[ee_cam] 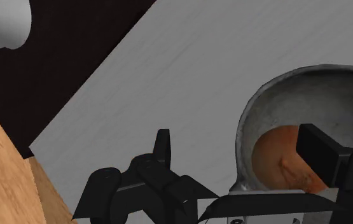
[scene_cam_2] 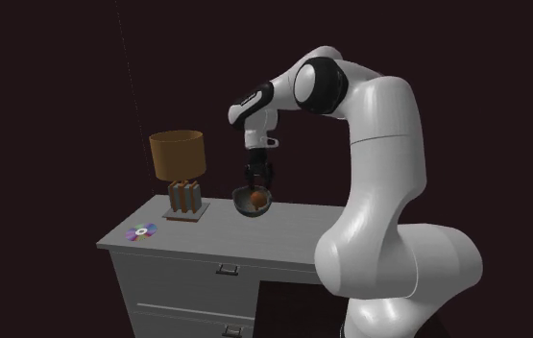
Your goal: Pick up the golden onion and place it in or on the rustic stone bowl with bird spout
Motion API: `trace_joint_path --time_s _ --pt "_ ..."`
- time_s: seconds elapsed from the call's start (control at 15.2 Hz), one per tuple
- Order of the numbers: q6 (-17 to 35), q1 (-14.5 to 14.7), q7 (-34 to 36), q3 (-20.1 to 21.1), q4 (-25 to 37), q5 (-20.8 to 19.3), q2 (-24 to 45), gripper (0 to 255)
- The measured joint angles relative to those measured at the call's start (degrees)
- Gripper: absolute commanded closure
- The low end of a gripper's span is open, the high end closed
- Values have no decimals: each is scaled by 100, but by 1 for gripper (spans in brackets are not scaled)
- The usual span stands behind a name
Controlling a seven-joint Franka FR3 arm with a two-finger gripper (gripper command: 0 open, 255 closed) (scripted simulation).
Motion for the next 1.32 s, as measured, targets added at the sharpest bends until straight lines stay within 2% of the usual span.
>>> trace_joint_path --time_s 0.13,0.4,0.53,0.86,1.06,1.32 --pt "907 -43 242 -25 -415 100 -139 0" --pt "2669 -78 679 -156 -824 146 -73 0" --pt "3228 -68 838 -186 -954 156 -97 0" --pt "3749 -11 949 -199 -1111 121 -177 0" --pt "4014 77 996 -240 -950 48 38 0" --pt "3885 47 973 -308 -961 34 22 0"
